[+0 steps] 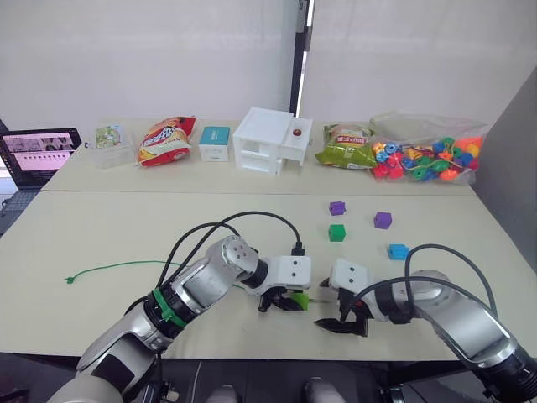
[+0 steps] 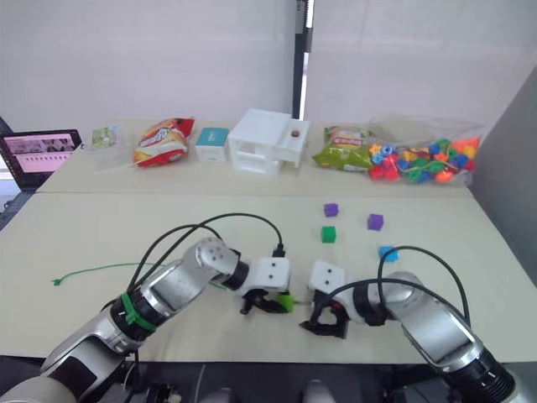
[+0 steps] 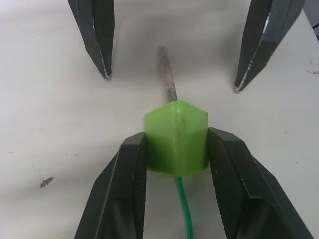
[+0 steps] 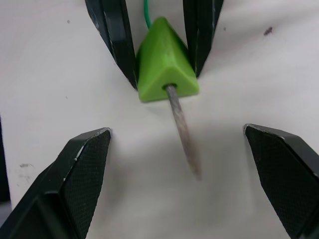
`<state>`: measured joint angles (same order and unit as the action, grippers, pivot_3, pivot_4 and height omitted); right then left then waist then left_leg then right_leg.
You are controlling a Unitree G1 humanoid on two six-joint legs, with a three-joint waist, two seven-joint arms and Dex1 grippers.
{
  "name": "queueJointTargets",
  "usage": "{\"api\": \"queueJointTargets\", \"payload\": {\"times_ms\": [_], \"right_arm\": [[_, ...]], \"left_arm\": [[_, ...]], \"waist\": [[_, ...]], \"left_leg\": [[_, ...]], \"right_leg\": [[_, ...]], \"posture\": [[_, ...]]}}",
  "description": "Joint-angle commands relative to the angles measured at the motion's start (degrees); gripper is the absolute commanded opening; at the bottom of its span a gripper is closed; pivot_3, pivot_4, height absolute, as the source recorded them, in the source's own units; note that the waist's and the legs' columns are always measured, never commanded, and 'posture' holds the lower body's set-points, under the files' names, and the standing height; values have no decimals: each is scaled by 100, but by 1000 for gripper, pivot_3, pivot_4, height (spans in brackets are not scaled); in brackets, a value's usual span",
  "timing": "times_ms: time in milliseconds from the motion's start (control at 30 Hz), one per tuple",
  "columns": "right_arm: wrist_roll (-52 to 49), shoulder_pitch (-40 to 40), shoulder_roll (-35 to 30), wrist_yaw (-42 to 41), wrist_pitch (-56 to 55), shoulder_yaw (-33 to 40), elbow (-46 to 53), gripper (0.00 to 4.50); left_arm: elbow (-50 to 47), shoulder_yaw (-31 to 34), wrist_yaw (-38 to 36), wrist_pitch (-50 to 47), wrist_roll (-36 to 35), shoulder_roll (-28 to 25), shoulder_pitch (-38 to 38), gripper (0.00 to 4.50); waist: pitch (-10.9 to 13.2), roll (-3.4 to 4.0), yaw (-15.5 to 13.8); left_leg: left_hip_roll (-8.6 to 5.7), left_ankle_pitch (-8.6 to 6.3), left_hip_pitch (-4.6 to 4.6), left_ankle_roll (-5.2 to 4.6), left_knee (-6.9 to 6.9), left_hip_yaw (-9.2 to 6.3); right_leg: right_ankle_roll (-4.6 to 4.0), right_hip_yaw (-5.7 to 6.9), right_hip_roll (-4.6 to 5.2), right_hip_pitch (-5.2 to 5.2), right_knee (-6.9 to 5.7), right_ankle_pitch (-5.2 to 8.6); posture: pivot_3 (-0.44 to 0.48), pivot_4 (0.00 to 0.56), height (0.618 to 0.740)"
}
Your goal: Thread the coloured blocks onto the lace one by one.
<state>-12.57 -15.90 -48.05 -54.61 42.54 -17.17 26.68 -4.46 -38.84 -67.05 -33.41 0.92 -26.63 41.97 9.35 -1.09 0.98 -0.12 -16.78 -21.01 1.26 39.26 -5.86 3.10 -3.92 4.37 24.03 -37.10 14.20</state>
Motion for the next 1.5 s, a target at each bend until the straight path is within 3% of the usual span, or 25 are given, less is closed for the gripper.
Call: {"api": "queueJointTargets", "payload": {"times_ms": [33, 233, 333, 533, 700, 933, 1067, 1167, 1300, 1500], "right_arm": [[37, -37, -31, -44, -173, 11, 5, 4500], [199, -133, 87, -45, -449, -130, -303, 4500], [269, -168, 91, -76, -640, -203, -434, 3717], [424, -231, -34, -259, -1022, -304, -825, 1624], [541, -342, -24, -364, -1230, -321, -1075, 36], [571, -541, 75, -476, -1425, -401, -1168, 0], [516, -664, 82, -524, -1311, -343, -901, 0], [472, -728, 59, -561, -1150, -285, -658, 0], [425, -735, 69, -541, -1017, -225, -477, 0], [412, -715, 64, -555, -1011, -210, -425, 0]], "left_arm": [[163, -234, -124, -90, 142, -107, -200, 1279], [179, -213, -130, -78, 146, -114, -196, 1279], [182, -213, -124, -72, 152, -110, -199, 1279], [179, -195, -135, -53, 153, -133, -227, 1279], [102, -151, -168, -45, 160, -212, -302, 1279], [-51, 113, -197, -25, 146, -574, -558, 1279], [-57, 846, -398, 420, -39, -1596, -1103, 1279], [576, 1695, -683, 1473, -210, -2783, -1663, 1279], [1711, 2480, -962, 2636, -359, -3815, -2169, 1279], [3251, 2900, -1063, 4133, -144, -4416, -2381, 1279]], "waist": [[0, 0, 1], [0, 0, 13], [-1, -1, 20], [0, -1, 29], [0, -1, 37], [-1, -2, 140], [-1, -2, 247], [-1, -2, 362], [3, 6, 381], [8, 14, 346]], "left_leg": [[0, 0, 0, 0, 0, 0], [1, 0, 5, 0, 0, 0], [2, 0, 15, 0, 0, 0], [3, -3, 87, -5, -18, 0], [4, -3, 89, -5, -18, 0], [8, -3, 90, -5, -19, -2], [17, -3, 98, -5, -33, -1], [38, -4, 116, -7, -47, 4], [90, -10, 134, -16, -59, 15], [103, -11, 141, -18, -82, 19]], "right_leg": [[0, 0, 0, 0, 0, 0], [0, 0, -1, -3, -1, 0], [0, 0, -2, -13, -1, 0], [3, 0, -3, -94, 22, 4], [5, 0, -4, -96, 26, 4], [4, 0, -7, -94, 21, 4], [-4, -2, -15, -85, 8, 8], [-21, -6, -34, -84, 4, 18], [-52, -7, -84, -85, 3, 36], [-71, -4, -98, -75, -4, 46]], "posture": [[0, 150, 740], [0, 150, 740], [0, 150, 740], [0, 150, 740], [0, 150, 740], [0, 150, 740], [0, 150, 740], [0, 150, 740], [0, 150, 740], [0, 150, 740]]}}
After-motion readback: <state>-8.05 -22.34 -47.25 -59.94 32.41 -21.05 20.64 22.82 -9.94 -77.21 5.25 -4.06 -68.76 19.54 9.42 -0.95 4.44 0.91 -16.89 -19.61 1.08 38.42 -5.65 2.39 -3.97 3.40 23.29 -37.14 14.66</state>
